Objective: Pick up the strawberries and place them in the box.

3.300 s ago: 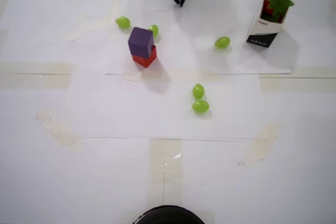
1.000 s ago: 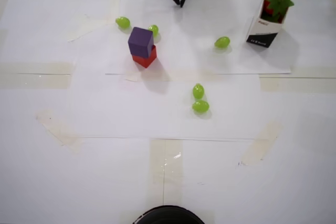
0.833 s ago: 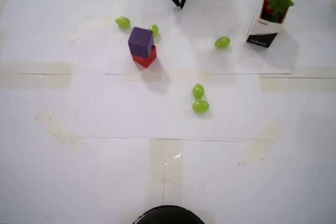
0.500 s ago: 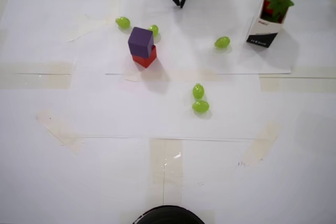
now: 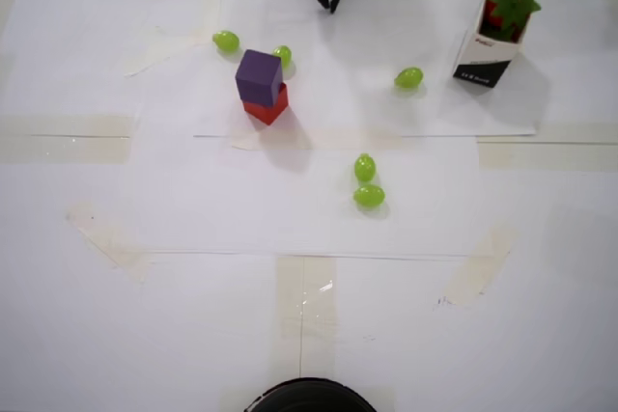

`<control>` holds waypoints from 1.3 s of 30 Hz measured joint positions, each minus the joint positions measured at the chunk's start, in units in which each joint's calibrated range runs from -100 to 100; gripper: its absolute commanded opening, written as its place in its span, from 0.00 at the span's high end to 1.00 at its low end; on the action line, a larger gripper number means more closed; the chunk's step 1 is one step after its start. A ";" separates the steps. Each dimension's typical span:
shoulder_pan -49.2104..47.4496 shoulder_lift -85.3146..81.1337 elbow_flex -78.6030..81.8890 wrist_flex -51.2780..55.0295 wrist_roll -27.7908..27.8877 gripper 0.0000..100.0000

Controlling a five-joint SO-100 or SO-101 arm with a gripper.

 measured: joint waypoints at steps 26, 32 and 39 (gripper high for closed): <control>0.07 -0.09 0.00 1.19 0.00 1.00; 0.07 -0.09 0.00 1.19 0.00 1.00; 0.37 -0.09 0.00 1.50 0.00 1.00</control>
